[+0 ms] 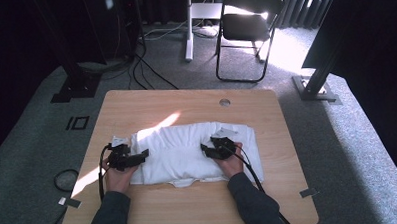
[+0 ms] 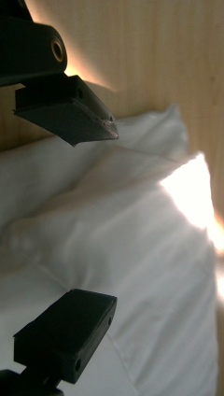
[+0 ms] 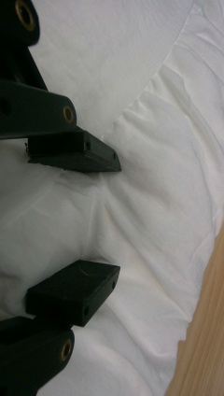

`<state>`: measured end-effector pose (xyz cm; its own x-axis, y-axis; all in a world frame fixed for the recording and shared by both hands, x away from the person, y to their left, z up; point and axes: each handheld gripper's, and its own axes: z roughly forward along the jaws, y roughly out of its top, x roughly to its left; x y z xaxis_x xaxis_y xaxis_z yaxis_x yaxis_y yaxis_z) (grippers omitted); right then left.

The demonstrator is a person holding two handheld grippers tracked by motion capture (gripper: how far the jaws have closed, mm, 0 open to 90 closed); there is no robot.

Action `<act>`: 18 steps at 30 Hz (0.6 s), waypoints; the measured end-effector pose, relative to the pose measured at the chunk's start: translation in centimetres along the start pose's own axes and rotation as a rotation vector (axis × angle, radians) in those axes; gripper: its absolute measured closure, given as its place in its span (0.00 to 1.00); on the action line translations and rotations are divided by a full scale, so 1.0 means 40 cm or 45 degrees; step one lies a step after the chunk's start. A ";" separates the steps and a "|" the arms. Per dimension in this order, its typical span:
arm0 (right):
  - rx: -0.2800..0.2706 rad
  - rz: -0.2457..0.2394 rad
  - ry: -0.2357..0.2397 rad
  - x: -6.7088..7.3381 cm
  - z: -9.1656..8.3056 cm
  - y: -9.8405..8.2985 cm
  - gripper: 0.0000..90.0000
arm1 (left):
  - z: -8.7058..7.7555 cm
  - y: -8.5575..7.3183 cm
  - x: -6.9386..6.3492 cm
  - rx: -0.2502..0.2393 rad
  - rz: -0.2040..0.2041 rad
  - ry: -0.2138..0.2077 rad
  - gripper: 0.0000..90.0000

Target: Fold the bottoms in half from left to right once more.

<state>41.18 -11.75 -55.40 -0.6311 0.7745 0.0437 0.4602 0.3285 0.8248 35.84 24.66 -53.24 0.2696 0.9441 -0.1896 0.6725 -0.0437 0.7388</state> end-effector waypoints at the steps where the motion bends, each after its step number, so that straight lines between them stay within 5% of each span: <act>1: 0.001 0.001 0.000 0.000 0.000 0.000 0.48 | 0.003 -0.005 0.001 0.012 0.001 0.001 0.18; 7: -0.003 -0.001 0.000 0.000 0.000 -0.001 0.48 | 0.023 -0.016 -0.011 0.062 0.034 0.040 0.17; 12: -0.008 -0.003 -0.005 0.001 -0.001 -0.002 0.48 | 0.039 -0.036 -0.014 0.077 0.046 0.135 0.11; 18: -0.011 0.005 -0.004 0.001 -0.001 -0.003 0.48 | 0.040 -0.040 -0.032 0.084 0.094 0.099 0.12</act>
<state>41.06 -11.76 -55.48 -0.6274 0.7774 0.0451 0.4572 0.3208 0.8295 35.51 23.01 -55.23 0.2680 0.9598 -0.0837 0.6975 -0.1334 0.7041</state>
